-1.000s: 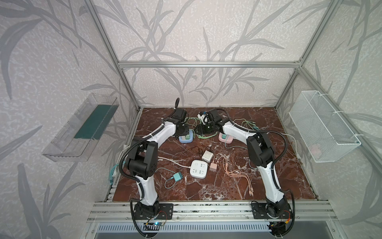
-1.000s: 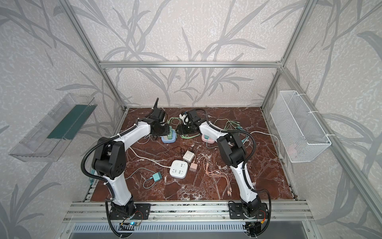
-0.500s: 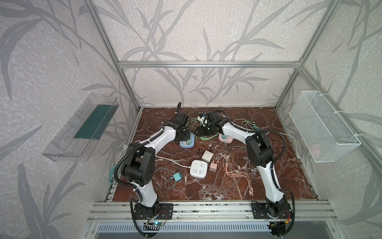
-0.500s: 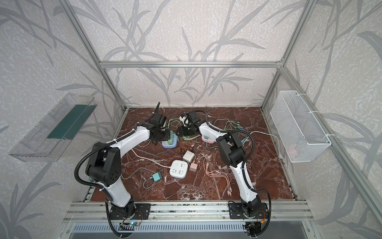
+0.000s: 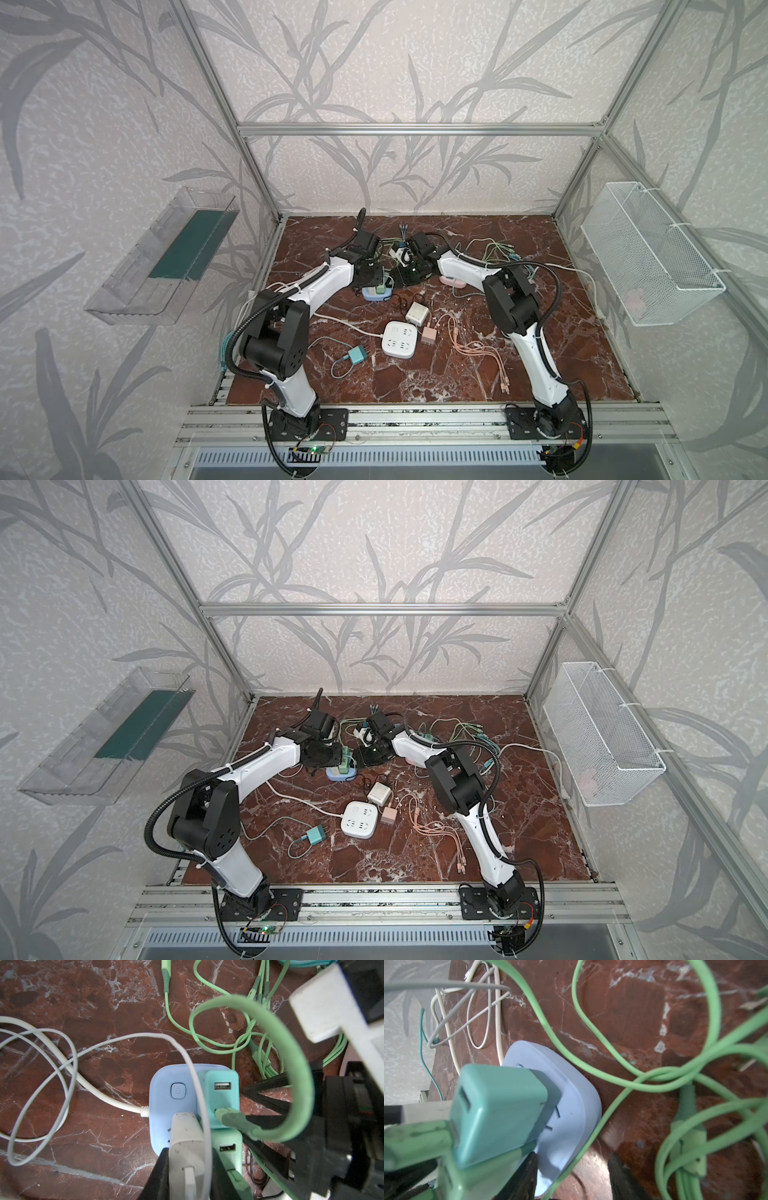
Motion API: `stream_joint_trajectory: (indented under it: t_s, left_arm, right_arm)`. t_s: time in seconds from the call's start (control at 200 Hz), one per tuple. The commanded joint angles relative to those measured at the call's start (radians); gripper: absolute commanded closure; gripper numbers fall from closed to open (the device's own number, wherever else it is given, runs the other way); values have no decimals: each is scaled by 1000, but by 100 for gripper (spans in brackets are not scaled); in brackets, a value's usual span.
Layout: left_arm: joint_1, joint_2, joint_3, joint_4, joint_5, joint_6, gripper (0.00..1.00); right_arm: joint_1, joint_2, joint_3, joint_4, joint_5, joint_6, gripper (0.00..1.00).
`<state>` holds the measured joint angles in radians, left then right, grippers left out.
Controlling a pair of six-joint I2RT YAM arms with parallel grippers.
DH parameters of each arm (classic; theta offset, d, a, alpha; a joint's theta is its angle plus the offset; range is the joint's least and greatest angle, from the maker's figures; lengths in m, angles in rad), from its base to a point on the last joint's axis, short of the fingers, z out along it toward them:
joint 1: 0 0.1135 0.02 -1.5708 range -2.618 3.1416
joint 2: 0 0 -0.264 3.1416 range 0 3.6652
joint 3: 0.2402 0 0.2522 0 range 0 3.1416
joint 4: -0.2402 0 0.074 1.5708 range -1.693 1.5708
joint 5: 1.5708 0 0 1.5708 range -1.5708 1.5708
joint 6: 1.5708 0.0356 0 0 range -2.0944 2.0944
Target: Pull the plug off the socket
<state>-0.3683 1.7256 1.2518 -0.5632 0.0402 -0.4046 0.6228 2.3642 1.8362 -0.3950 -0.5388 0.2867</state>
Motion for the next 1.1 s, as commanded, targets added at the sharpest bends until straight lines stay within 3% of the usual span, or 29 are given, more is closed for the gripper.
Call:
stream_joint_trajectory:
  t_s: [0.0, 0.29, 0.655, 1.1]
  left_arm:
    - [-9, -11, -16, -42, 44, -13, 83]
    - [-13, -22, 7, -20, 82, -17, 88]
    - [-13, -79, 16, 30, 118, -23, 91]
    - [-19, -63, 46, -37, 62, 14, 93]
  right_arm:
    - [6, 34, 32, -41, -17, -15, 45]
    - [11, 66, 66, -100, 16, -26, 44]
    - [19, 99, 107, -256, 81, -128, 48]
    - [22, 122, 142, -324, 115, -141, 51]
